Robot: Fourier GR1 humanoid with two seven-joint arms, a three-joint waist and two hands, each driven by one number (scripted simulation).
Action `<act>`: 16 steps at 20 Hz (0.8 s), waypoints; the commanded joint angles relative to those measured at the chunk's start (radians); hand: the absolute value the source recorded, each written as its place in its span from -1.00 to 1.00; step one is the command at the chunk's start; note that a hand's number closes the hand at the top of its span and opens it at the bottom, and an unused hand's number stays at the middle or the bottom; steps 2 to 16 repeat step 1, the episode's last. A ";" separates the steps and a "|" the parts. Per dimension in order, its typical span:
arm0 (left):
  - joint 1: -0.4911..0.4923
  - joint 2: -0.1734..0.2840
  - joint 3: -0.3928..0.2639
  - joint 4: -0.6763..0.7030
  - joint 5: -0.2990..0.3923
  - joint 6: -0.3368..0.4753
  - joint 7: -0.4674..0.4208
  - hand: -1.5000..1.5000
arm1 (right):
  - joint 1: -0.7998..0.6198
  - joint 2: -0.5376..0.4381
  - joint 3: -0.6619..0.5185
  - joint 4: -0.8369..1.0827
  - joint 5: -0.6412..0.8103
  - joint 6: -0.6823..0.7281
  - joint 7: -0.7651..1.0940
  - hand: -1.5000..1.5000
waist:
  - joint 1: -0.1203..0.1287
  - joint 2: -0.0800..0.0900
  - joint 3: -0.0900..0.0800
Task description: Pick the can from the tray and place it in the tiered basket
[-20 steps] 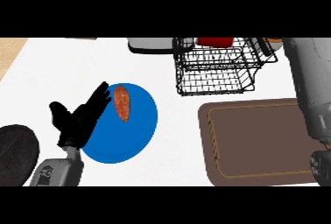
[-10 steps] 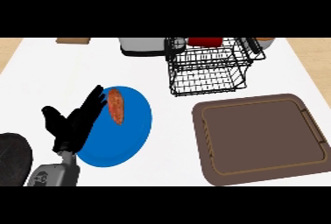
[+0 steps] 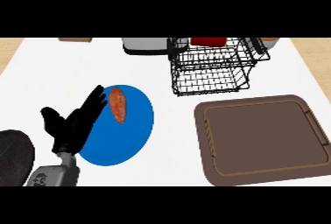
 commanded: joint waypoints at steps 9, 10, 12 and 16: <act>-0.060 -0.032 -0.022 0.058 -0.040 0.035 -0.018 0.00 | 0.157 -0.055 -0.156 -0.089 -0.124 0.102 0.011 -1.00 | 0.009 0.006 0.000; -0.060 -0.032 -0.022 0.058 -0.040 0.035 -0.018 0.00 | 0.157 -0.055 -0.156 -0.089 -0.124 0.102 0.011 -1.00 | 0.009 0.006 0.000; -0.060 -0.032 -0.022 0.058 -0.040 0.035 -0.018 0.00 | 0.157 -0.055 -0.156 -0.089 -0.124 0.102 0.011 -1.00 | 0.009 0.006 0.000; -0.060 -0.032 -0.022 0.058 -0.040 0.035 -0.018 0.00 | 0.157 -0.055 -0.156 -0.089 -0.124 0.102 0.011 -1.00 | 0.009 0.006 0.000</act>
